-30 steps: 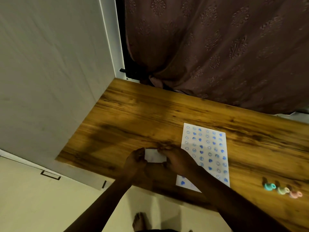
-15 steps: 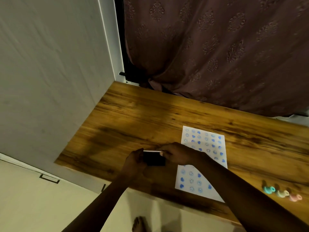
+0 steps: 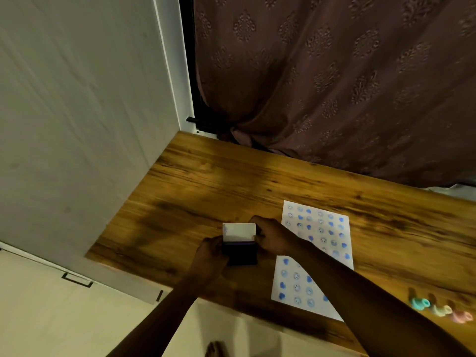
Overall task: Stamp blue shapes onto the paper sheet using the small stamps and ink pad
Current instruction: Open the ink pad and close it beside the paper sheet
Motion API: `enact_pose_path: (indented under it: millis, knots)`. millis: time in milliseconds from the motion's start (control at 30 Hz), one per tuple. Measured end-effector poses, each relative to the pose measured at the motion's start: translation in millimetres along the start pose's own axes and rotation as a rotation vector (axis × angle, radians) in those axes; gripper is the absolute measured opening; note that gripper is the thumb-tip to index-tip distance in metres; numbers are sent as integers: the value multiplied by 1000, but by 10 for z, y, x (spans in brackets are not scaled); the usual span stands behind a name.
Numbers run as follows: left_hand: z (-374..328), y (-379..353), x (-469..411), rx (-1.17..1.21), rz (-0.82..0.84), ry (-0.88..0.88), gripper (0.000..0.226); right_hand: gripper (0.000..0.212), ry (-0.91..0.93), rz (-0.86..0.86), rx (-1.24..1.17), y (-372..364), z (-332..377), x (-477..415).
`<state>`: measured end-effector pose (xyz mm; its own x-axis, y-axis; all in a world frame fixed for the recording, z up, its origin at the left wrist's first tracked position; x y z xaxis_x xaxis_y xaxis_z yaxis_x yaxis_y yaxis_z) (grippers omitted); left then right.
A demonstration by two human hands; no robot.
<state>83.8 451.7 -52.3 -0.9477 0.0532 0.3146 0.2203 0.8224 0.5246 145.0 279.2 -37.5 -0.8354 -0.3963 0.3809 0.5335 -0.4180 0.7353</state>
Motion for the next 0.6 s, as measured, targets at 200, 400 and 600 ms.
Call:
enact_pose_path:
  millis: [200, 400, 600]
  knots:
    - [-7, -11, -14, 2, -8, -9, 45, 55, -67, -164, -83, 6, -58, 2]
    - [6, -37, 4, 11, -33, -20, 44, 56, -182, -310, -119, 3, -124, 32]
    - [28, -37, -4, 0, -39, -16, 40, 32, -243, -341, -154, -12, -175, 74]
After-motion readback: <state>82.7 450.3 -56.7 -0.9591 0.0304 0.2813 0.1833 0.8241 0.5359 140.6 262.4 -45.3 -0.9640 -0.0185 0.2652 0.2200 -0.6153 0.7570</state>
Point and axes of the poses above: each hand's wrist, its own x-axis away from the middle knuckle, its own y-axis out of the back of the hand, z = x × y, the point moved 8 cm from there along -x, towards the middle knuckle, and after that the axes turned 1 degree about -x, right-handed, at the moved point
